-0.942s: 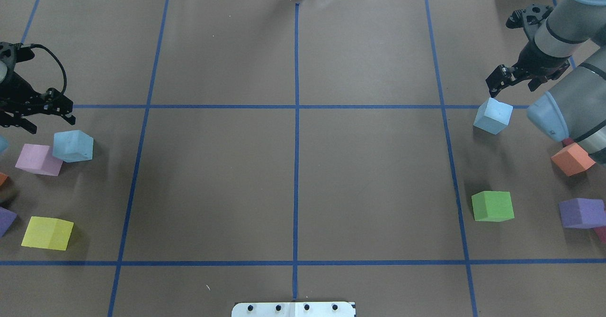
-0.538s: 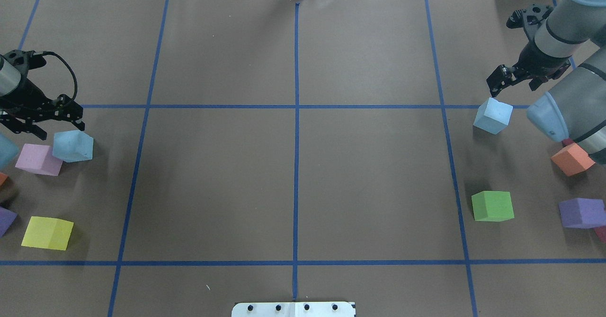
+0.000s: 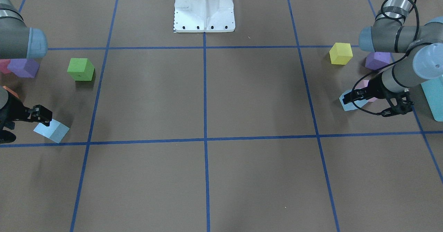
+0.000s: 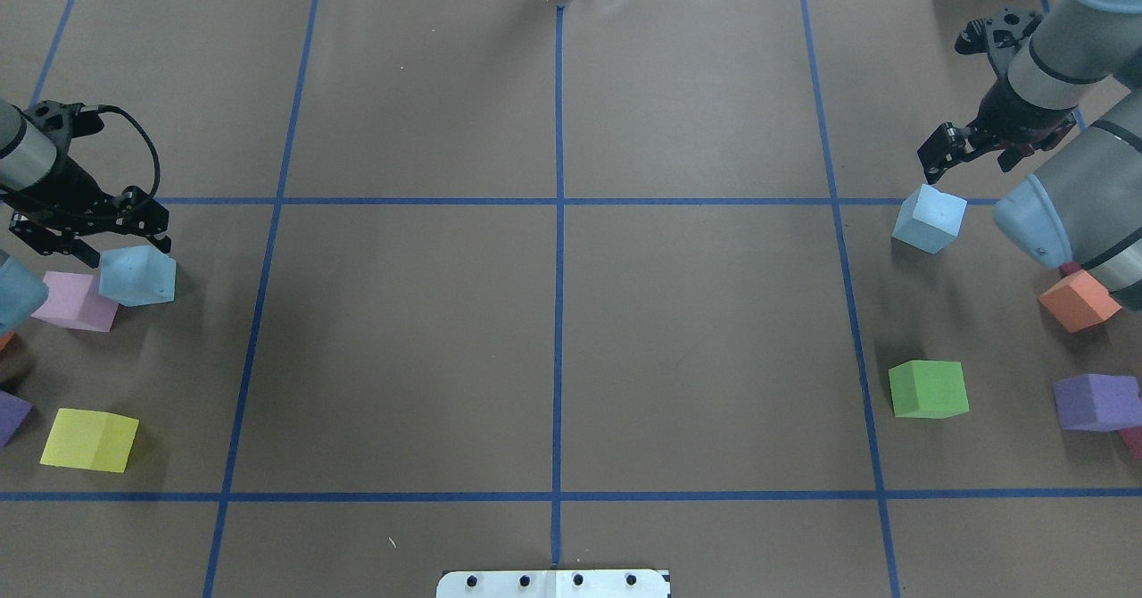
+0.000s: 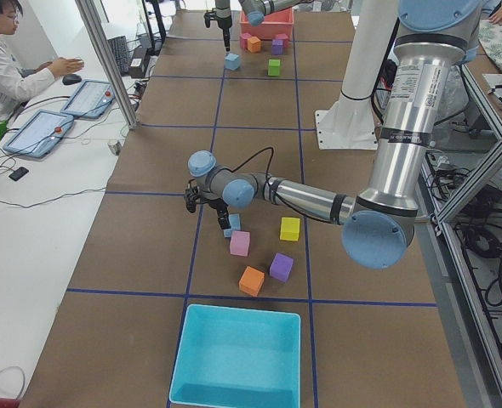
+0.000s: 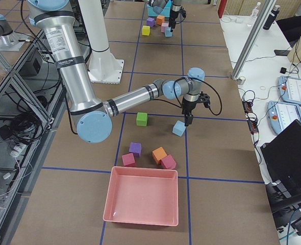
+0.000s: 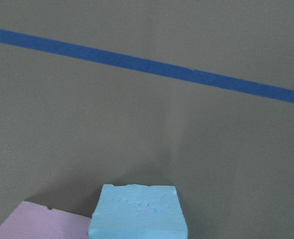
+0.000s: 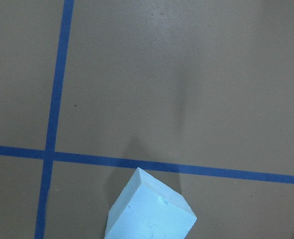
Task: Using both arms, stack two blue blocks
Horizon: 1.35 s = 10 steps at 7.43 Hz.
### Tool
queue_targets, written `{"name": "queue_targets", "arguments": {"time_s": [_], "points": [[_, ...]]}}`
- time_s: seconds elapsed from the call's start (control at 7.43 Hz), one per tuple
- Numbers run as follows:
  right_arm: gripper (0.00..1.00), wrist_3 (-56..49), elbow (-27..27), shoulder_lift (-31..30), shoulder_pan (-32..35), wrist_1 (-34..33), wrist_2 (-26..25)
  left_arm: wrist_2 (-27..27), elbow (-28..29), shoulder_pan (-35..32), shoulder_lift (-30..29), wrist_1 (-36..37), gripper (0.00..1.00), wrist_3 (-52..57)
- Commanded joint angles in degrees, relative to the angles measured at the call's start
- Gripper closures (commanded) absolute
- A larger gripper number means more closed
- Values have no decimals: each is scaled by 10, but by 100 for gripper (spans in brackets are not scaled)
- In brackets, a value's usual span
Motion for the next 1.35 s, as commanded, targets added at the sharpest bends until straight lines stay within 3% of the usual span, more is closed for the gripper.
{"name": "queue_targets", "arguments": {"time_s": [0.0,0.27,0.4,1.21], "points": [[0,36,-8,2,-16,4,-11,0,-1,1,0,-1,3,1],[0,113,-56,-5,-38,118,-20,0,-1,1,1,-1,3,1],[0,116,-73,-1,-42,145,-21,0,-9,0,0,1,3,1],[0,116,-68,-8,-40,147,-17,0,-13,-8,9,7,2,59]]}}
